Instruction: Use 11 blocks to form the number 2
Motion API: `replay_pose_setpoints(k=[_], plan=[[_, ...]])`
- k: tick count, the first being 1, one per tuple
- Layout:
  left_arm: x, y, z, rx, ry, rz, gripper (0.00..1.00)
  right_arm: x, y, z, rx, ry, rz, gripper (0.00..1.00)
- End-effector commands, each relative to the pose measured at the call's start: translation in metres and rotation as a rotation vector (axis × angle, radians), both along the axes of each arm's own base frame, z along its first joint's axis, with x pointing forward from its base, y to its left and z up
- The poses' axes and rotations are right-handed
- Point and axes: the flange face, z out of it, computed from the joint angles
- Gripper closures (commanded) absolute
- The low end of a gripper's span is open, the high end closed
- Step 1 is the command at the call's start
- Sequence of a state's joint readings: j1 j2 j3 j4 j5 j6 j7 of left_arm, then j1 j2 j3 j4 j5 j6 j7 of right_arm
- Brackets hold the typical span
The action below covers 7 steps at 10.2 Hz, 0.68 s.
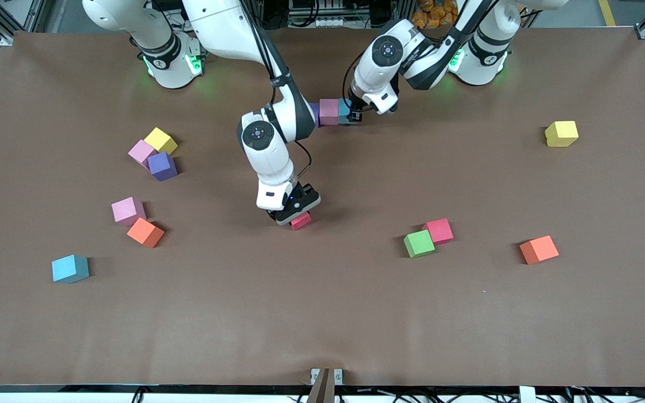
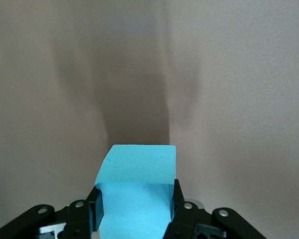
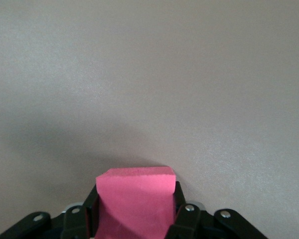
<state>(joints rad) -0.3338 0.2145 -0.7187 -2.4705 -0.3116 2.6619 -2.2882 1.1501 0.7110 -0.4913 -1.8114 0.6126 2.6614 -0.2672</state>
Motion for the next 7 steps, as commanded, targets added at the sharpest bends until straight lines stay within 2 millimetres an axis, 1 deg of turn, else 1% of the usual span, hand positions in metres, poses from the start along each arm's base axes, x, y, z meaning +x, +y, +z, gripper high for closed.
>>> replay_pose_setpoints(k=[1,3,5,7], plan=[[-0.005,0.004,-0.005,-0.009,-0.013,0.023,0.90,0.013,0.002,0.023,0.037,0.076,-0.007,0.79],[-0.006,0.005,-0.007,-0.006,-0.009,0.017,0.89,0.025,-0.008,0.054,0.059,0.086,-0.022,0.79],[-0.006,0.005,-0.009,-0.007,-0.007,0.016,0.89,0.027,-0.013,0.074,0.077,0.105,-0.033,0.79],[-0.007,0.005,-0.012,-0.007,-0.001,0.016,0.88,0.031,-0.030,0.096,0.077,0.161,-0.046,0.79]])
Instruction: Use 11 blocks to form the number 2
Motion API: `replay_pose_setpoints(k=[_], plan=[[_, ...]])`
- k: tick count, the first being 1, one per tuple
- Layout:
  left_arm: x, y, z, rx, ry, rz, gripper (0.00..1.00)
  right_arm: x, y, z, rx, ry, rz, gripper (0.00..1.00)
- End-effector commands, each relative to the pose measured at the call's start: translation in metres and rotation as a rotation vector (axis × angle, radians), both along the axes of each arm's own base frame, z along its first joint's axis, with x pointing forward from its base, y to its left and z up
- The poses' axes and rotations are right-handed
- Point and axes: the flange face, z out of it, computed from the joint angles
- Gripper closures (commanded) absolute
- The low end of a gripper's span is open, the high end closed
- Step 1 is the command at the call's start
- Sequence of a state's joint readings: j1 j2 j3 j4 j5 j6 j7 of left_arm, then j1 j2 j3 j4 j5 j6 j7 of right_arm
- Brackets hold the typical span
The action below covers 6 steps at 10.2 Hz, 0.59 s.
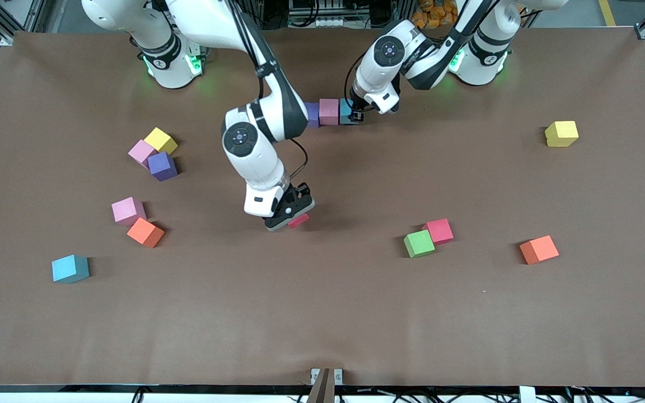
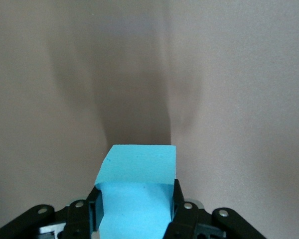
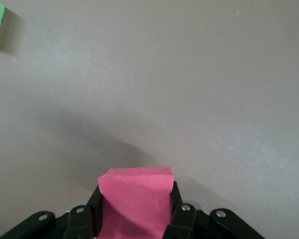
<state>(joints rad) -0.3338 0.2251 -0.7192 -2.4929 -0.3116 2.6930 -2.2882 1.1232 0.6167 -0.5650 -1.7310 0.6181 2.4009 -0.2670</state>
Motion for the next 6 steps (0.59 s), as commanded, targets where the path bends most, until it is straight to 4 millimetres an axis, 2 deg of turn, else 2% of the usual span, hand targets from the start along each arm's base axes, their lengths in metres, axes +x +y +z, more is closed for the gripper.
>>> replay_pose_setpoints(k=[1,6], plan=[[-0.003,-0.001,-0.004,-0.019,-0.007,0.015,0.87,0.000,-0.019,0.032,0.028,0.074,-0.020,0.79],[-0.007,0.000,-0.012,-0.007,-0.004,-0.021,0.87,0.004,-0.047,0.074,0.072,0.148,-0.033,0.79]])
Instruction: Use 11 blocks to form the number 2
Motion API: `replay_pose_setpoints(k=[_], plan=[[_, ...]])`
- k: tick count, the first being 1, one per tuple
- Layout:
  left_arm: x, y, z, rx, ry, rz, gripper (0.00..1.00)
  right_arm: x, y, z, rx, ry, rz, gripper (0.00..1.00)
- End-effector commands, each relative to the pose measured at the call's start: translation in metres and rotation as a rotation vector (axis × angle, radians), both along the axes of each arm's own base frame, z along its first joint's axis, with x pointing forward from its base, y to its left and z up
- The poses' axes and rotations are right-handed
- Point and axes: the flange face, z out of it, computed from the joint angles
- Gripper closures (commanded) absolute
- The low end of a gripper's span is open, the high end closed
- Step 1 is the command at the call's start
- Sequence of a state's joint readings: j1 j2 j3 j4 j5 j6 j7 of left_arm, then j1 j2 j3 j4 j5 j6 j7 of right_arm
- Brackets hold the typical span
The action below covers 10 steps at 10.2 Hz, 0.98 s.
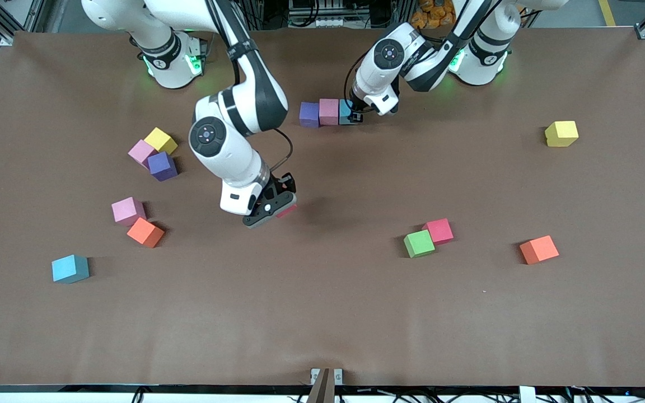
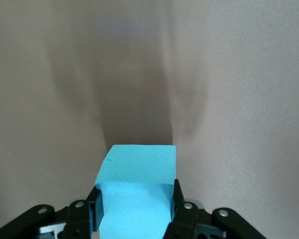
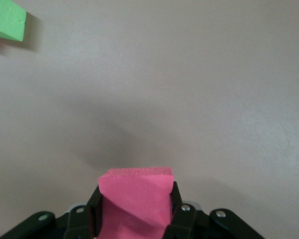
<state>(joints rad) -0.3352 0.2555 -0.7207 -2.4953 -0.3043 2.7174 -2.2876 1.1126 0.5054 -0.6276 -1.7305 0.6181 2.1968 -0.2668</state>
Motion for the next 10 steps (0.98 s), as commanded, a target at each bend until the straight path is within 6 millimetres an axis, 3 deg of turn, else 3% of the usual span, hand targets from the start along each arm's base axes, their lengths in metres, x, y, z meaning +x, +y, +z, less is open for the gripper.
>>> replay_pose_setpoints(k=[1,2,5,6,7,8,10], plan=[[-0.004,0.000,-0.004,-0.003,-0.010,-0.017,0.86,0.001,-0.023,0.025,0.035,0.048,-0.023,0.79],[-0.004,0.000,-0.004,-0.005,-0.011,-0.016,0.86,0.000,-0.027,0.031,0.032,0.068,-0.042,0.79],[-0.004,0.000,-0.007,-0.010,-0.009,-0.011,0.64,-0.005,-0.031,0.048,-0.009,0.074,-0.090,0.79],[-0.004,0.000,-0.007,-0.010,-0.009,-0.011,0.49,-0.005,-0.033,0.049,-0.018,0.087,-0.115,0.79],[-0.004,0.000,-0.007,-0.010,-0.009,-0.011,0.15,-0.008,-0.028,0.051,-0.003,0.103,-0.143,0.79],[-0.004,0.000,-0.007,-0.009,-0.009,-0.011,0.00,-0.010,-0.025,0.049,-0.003,0.127,-0.183,0.79],[-0.003,-0.001,-0.006,-0.010,-0.012,-0.015,0.00,-0.020,-0.012,0.053,-0.046,0.122,-0.215,0.80]])
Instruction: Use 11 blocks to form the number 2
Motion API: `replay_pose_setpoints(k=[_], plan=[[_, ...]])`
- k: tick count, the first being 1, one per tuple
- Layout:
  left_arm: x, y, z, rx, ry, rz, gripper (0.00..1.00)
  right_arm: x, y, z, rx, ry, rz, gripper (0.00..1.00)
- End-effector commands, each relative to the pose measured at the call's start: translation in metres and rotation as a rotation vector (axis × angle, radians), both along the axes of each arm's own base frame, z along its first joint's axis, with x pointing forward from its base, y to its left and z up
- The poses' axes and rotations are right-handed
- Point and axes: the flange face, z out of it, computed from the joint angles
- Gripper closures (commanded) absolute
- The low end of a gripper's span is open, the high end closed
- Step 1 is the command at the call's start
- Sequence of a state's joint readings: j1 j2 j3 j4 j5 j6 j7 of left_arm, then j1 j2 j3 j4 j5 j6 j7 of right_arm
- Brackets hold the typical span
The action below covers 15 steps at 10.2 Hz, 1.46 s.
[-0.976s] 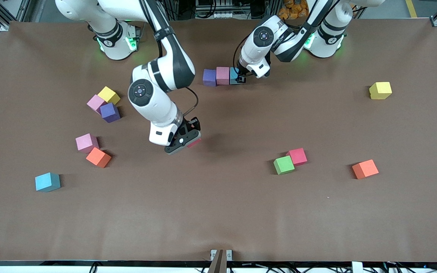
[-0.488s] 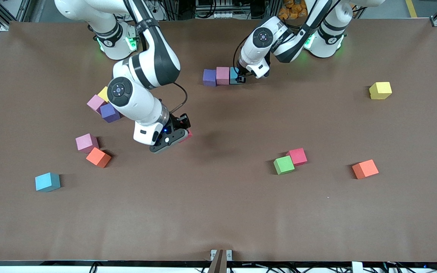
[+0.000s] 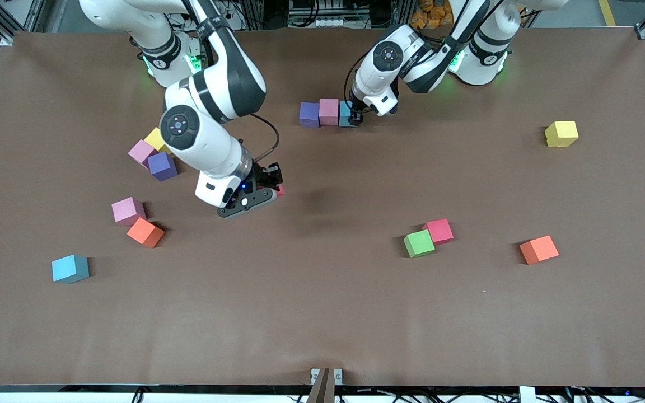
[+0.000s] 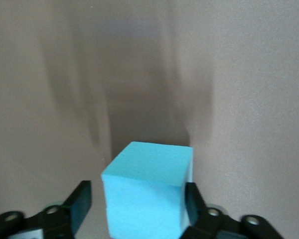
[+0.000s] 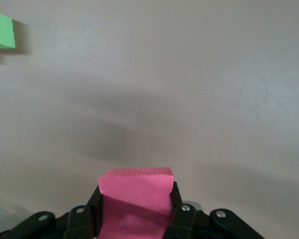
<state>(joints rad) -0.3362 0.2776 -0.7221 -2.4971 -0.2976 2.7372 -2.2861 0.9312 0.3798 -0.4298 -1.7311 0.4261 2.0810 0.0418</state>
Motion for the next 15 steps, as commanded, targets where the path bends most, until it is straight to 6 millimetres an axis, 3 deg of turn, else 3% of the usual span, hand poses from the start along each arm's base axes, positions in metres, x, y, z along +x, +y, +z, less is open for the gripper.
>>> replay_pose_setpoints(k=[1,5,10,12,15], plan=[[-0.001,-0.001,0.001,-0.007,-0.017,-0.009,0.00,-0.014,0.008,0.015,-0.009,0.005,-0.049,0.80],[-0.003,-0.007,0.015,-0.022,-0.048,-0.023,0.00,-0.032,0.038,0.006,-0.016,0.006,-0.081,0.80],[-0.009,-0.012,0.032,-0.007,-0.104,-0.121,0.00,-0.059,0.059,-0.022,-0.024,-0.033,-0.146,0.81],[-0.009,-0.007,0.036,0.042,-0.106,-0.165,0.00,-0.079,0.078,-0.033,-0.021,-0.037,-0.208,0.81],[0.025,0.013,0.065,0.113,-0.136,-0.247,0.00,-0.099,0.089,-0.051,-0.015,-0.055,-0.254,0.81]])
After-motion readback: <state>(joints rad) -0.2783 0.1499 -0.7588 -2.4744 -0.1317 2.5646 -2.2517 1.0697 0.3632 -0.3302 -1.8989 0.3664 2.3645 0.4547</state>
